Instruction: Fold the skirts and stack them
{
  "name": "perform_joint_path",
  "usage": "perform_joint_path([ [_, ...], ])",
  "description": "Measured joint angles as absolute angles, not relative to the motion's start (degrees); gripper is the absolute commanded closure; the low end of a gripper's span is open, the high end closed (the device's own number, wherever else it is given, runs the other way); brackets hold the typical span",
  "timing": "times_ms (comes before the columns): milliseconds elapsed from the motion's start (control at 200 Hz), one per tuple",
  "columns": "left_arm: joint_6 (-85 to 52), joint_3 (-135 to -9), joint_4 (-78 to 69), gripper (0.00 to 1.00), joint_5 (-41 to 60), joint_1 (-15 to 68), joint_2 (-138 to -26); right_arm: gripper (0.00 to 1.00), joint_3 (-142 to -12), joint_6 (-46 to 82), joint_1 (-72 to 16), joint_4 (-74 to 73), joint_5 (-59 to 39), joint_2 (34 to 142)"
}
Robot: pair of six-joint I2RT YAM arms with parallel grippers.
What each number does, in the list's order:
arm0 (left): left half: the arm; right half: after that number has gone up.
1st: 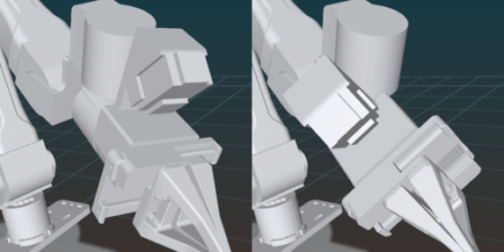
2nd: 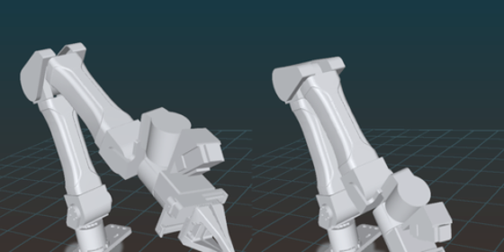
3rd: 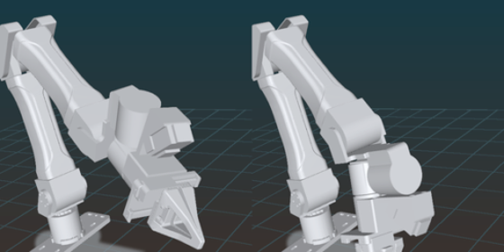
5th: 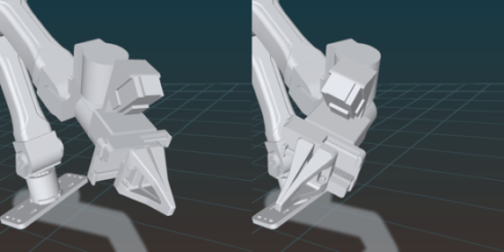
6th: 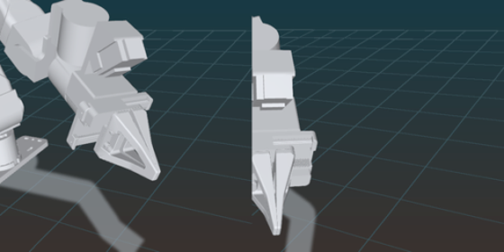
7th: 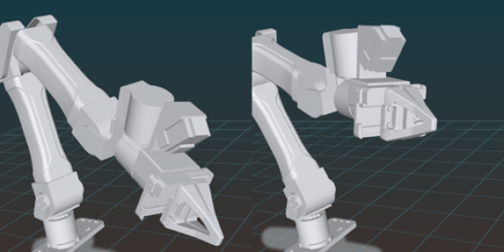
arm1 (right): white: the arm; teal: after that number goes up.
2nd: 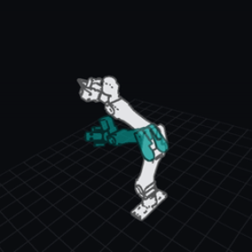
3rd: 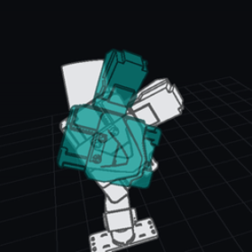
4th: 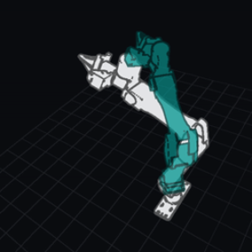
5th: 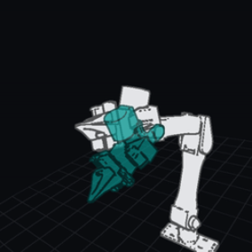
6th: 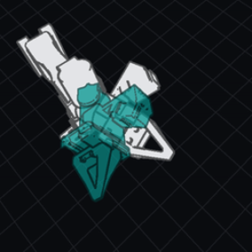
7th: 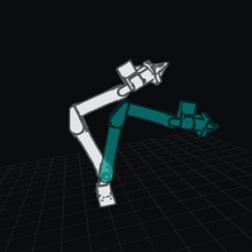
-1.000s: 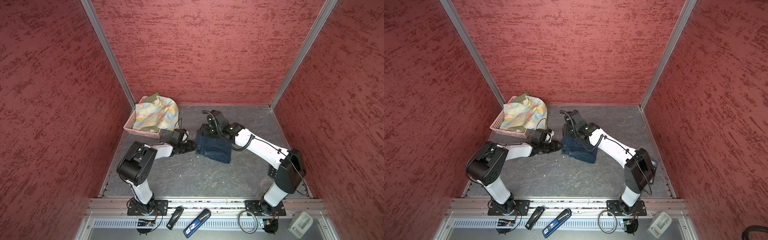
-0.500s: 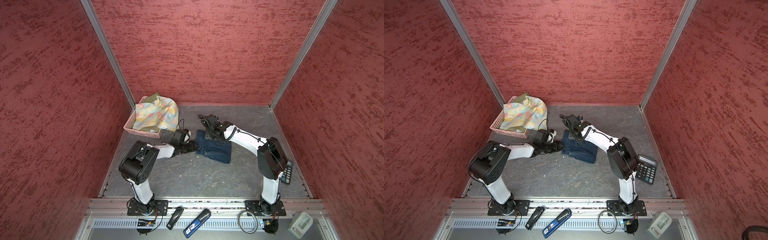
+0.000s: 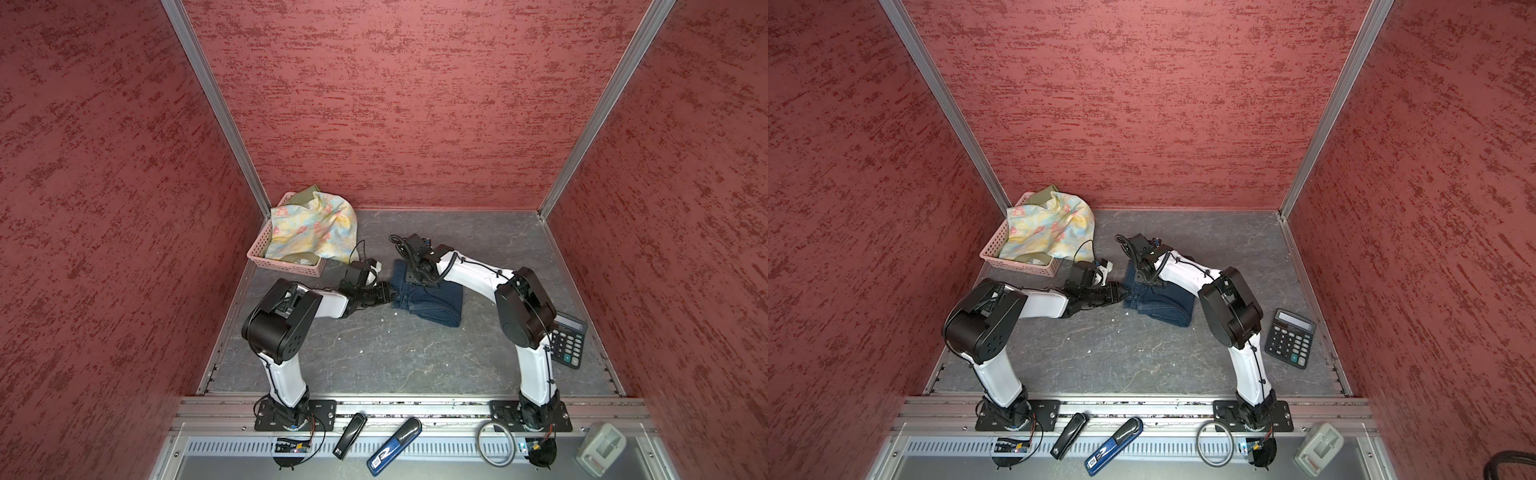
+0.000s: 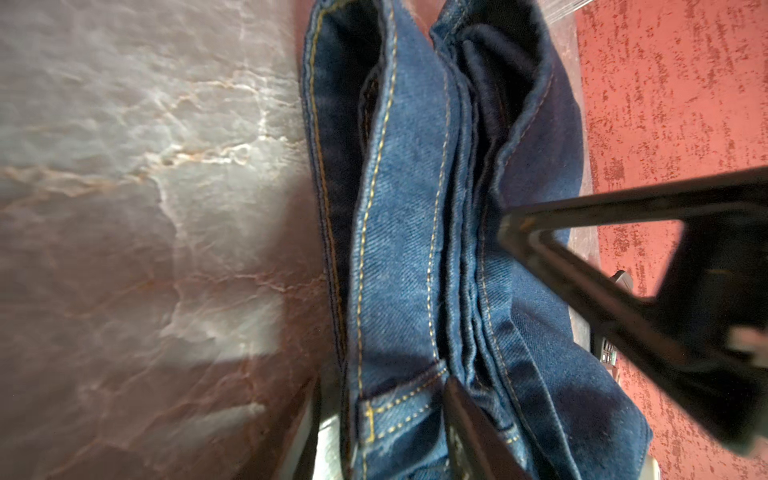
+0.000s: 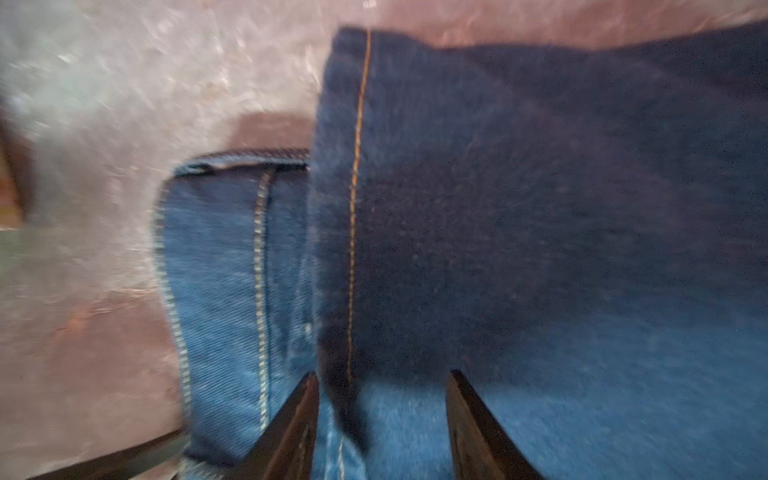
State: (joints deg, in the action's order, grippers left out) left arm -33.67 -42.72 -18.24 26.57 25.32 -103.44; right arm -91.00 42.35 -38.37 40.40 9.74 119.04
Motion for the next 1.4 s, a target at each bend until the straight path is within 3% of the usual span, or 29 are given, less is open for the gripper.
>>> perform_joint_path([
  [276,-33.91,-41.93,-19.55,0.74,27.00,24.91,-104.20,0.43,-93.82,41.41,-39.20,41.76,10.33,122.54],
  [381,-34.13,-41.65,-19.90,0.79,27.07,24.80,-104.36,0.45,-94.24,41.10,-39.33,41.91,10.79,123.68],
  [666,-34.06,-41.23,-20.34,0.83,27.07,24.73,-104.42,0.78,-93.17,40.01,-39.62,41.36,11.81,123.44],
  [786,-34.04,-41.23,-20.62,0.87,27.16,24.69,-104.68,1.00,-92.97,38.28,-39.70,41.08,12.32,122.50],
  [1072,-34.09,-41.23,-21.02,0.91,27.57,24.53,-104.97,1.00,-93.01,36.12,-39.59,39.38,11.75,120.99],
  [1398,-34.09,-41.56,-21.43,0.92,28.42,24.43,-105.67,1.00,-93.08,32.60,-39.38,38.65,11.60,112.12],
])
